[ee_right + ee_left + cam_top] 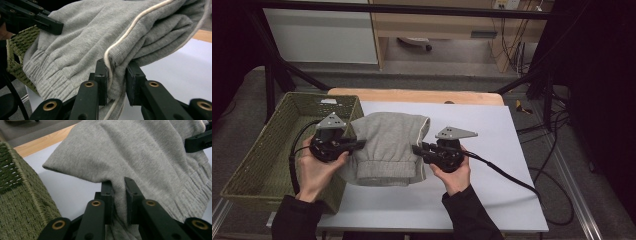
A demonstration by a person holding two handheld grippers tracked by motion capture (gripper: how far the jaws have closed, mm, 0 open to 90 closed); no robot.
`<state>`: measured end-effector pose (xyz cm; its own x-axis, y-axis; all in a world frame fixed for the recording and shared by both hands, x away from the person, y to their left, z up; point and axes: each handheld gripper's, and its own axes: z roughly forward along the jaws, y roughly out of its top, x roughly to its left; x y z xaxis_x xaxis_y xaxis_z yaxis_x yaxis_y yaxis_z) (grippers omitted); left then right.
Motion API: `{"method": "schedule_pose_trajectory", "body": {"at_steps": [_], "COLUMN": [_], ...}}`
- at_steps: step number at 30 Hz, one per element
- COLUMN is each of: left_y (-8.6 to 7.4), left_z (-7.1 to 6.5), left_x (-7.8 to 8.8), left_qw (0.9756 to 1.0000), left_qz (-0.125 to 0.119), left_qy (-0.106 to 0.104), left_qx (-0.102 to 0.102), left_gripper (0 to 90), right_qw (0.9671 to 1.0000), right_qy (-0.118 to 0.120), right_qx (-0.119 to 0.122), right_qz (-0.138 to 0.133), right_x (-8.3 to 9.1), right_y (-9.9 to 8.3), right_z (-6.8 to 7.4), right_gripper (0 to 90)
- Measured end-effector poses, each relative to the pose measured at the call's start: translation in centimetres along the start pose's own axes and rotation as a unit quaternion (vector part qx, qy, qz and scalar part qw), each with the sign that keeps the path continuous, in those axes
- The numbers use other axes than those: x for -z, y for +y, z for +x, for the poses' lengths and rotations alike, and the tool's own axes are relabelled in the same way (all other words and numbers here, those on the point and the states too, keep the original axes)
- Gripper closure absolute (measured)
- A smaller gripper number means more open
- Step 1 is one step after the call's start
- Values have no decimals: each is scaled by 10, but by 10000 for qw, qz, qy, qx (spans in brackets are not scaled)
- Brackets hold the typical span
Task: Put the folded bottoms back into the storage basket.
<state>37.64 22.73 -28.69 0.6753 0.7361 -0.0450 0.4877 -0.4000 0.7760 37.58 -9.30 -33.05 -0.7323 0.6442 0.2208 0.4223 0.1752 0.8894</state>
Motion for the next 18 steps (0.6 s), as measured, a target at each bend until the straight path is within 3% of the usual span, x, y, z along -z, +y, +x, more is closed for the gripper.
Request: {"method": "schedule_pose_trajectory", "body": {"at_steps": [18], "left_y": [4], "left_z": [11], "left_x": [20], "left_qw": [10000], "left_qz": [-20], "left_qy": [87], "left_qx": [-12], "left_gripper": [794], "right_qw": [9999], "right_qy": [60], "right_qx": [61], "right_qz": [-133], "right_x": [-11], "right_y": [12], "right_z": [13], "right_gripper": [746]}}
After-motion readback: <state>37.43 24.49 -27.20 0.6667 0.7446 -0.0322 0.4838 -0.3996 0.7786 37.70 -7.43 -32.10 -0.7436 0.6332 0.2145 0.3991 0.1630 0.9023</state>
